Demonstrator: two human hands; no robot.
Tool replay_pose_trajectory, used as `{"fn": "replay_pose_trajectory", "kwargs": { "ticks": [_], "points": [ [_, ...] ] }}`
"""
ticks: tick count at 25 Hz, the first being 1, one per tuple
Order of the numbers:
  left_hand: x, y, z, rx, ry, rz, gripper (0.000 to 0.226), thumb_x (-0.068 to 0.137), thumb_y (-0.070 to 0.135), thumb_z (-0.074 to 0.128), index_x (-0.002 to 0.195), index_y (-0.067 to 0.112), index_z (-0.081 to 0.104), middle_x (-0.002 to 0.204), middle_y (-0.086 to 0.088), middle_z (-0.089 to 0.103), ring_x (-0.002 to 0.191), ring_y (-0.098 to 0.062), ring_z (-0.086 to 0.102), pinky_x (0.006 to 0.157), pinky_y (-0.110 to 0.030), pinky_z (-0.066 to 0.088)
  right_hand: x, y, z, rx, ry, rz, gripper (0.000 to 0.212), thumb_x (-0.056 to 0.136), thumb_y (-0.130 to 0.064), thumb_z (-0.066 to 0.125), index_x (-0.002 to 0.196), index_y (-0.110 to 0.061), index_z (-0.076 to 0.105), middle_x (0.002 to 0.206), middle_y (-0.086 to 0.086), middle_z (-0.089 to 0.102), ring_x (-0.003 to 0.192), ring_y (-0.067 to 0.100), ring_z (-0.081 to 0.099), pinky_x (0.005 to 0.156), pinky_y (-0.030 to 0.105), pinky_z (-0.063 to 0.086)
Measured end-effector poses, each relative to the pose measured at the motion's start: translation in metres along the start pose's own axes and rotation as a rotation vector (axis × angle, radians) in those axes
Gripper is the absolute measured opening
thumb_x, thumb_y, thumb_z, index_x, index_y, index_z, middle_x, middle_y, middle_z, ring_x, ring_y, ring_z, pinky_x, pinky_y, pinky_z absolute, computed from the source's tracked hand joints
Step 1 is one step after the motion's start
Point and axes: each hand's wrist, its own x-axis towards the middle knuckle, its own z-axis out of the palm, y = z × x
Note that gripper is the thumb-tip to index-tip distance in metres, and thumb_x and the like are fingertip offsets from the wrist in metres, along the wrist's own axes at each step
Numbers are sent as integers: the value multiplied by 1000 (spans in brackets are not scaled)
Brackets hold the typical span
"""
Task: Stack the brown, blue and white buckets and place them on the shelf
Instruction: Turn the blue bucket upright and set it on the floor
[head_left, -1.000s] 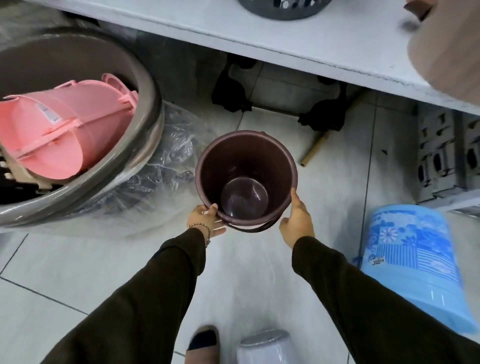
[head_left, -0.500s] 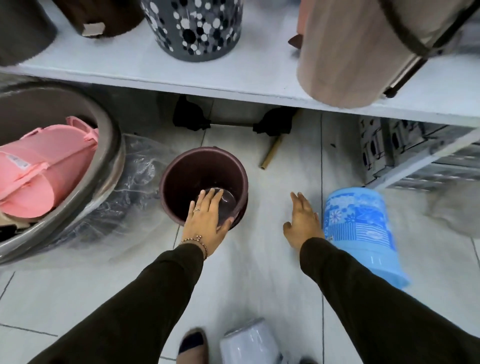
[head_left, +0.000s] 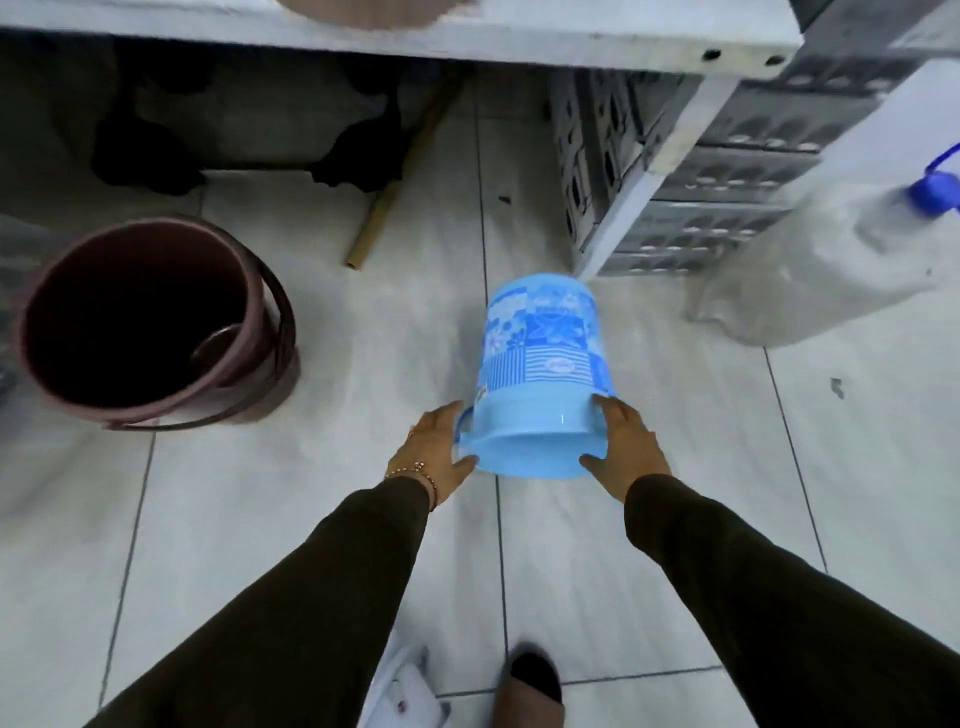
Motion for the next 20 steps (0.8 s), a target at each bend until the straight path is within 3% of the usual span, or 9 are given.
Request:
{"fn": "replay_pose_trajectory", "kwargs": {
  "ticks": [3, 6, 9, 11, 13, 15, 17, 20],
  "points": [
    [25, 3, 40, -116, -43, -107, 70, 93, 27, 59, 153, 22, 22, 148, -14, 44, 133, -34, 45, 113, -42, 39, 10, 30, 16, 173, 211, -104, 66, 89, -14, 64, 148, -28, 39, 150, 2, 45, 128, 26, 51, 100, 30, 43],
    [31, 4, 45, -147, 81, -122, 52, 98, 30, 49, 148, 26, 32, 136, -15, 55, 120, -34, 56, 101, -37, 47, 17, 42, 12, 96, 385, -187, 52, 92, -23, 61, 140, -36, 49, 139, -4, 60, 115, 23, 62, 86, 28, 47],
    [26, 10, 15, -227, 221, -75, 59, 97, 34, 50, 150, 28, 26, 145, -6, 48, 127, -27, 52, 98, -29, 40, 32, 34, -21, 224, 511, -129, 31, 93, -36, 55, 124, -36, 60, 98, 0, 74, 84, 28, 68, 71, 27, 46],
    [31, 25, -12, -372, 284, -109, 73, 94, 32, 57, 153, 24, 16, 151, -7, 42, 132, -27, 48, 108, -35, 40, 49, 23, -50, 327, 507, -50, 27, 93, -41, 50, 113, -27, 62, 78, 1, 65, 73, 30, 63, 67, 29, 44],
    [41, 45, -36, -520, 385, -189, 79, 91, 28, 62, 154, 21, 15, 151, -12, 40, 133, -31, 47, 112, -44, 39, 62, 7, -71, 410, 453, 13, 27, 94, -34, 53, 114, -18, 59, 80, 2, 62, 76, 31, 63, 68, 31, 47],
    [50, 60, -51, -523, 474, -255, 78, 90, 20, 63, 154, 20, 17, 151, -15, 38, 132, -34, 46, 112, -42, 40, 70, -8, -78, 497, 388, 88, 25, 94, -26, 56, 117, -19, 50, 80, 3, 61, 79, 33, 66, 70, 35, 52],
    [57, 67, -52, -503, 441, -265, 71, 90, 8, 58, 152, 22, 25, 143, -14, 47, 122, -37, 52, 102, -44, 48, 73, -18, -78, 613, 328, 155, 26, 93, -20, 54, 114, -24, 39, 80, 3, 60, 79, 35, 68, 69, 45, 60],
    [59, 76, -42, -759, 356, -256, 61, 92, 1, 53, 144, 29, 40, 121, -5, 54, 102, -33, 57, 75, -42, 57, 76, -16, -72, 654, 295, 246, 31, 93, -13, 50, 110, -31, 31, 81, 2, 57, 76, 35, 69, 67, 54, 62]
  ]
}}
